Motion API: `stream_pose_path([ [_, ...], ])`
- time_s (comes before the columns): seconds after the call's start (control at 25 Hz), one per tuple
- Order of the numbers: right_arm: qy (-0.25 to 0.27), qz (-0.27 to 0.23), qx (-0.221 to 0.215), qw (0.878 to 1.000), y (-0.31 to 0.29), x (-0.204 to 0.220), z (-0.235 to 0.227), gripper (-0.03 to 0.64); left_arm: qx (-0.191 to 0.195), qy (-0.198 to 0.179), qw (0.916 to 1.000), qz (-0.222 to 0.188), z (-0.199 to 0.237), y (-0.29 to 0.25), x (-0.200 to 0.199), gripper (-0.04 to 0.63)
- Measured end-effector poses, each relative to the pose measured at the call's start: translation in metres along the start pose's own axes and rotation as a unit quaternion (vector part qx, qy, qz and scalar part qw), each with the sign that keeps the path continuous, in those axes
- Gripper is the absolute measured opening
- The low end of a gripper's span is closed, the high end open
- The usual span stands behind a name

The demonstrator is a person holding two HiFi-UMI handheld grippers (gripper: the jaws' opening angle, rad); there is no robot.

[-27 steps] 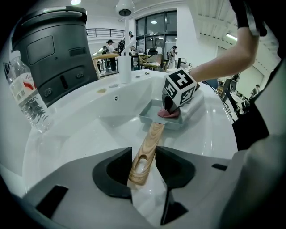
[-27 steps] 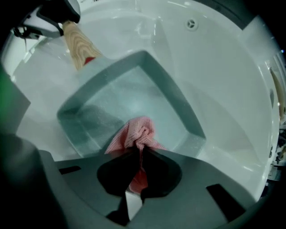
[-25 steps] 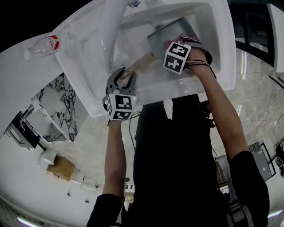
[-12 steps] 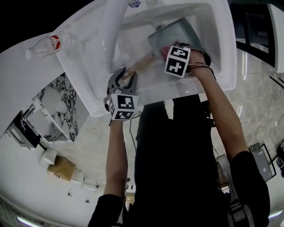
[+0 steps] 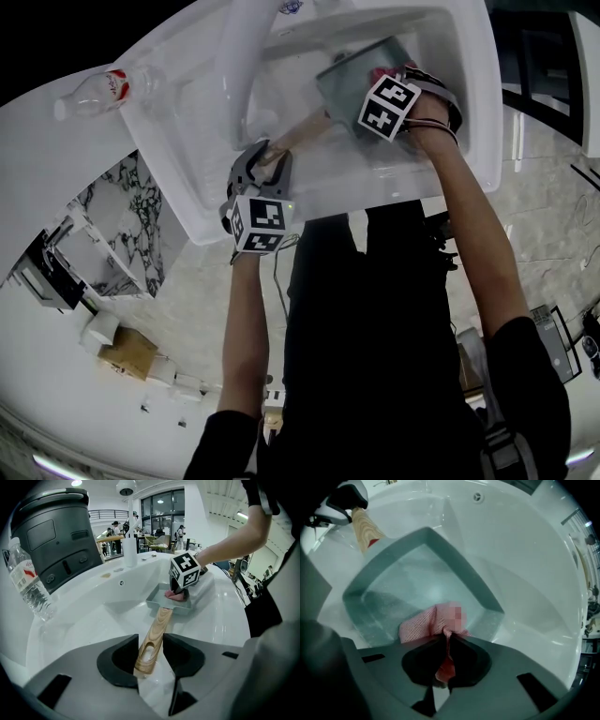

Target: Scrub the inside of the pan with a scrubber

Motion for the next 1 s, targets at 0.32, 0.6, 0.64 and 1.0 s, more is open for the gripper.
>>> stream_pose_path([
  [0.32,0.015,-0.038,0.039,0.998,0.004,-0.015,0.0,0.034,-0.003,0.0,1.0,-0.001,0.0,0.0,0.001,0.183],
  [0.6,0.0,-0.121,-0.048,0.992,0.028,-0.049,0.039,0.028,-0.006,-0.002,1.0,0.002,0.0,0.0,0.001,0.183],
  [0.64,0.002,-0.131,-0.06,0.99,0.031,-0.054,0.044,0.028,-0.006,-0.003,1.0,0.002,-0.001,0.0,0.001,0.183],
  [1.0,0.018,-0.179,-0.136,0.974,0.046,-0.07,0.073,0.028,-0.009,-0.007,0.9999,0.005,-0.001,-0.001,0.001,0.183],
])
Point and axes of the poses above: the fingertips, and each gripper's own axes: y backward along the fingers, z to its left, x out of its underside, the point moved 3 cm from there along y, backward along the fingers, and after that the axes turned 2 degrees about x, right-handed, at the moved point
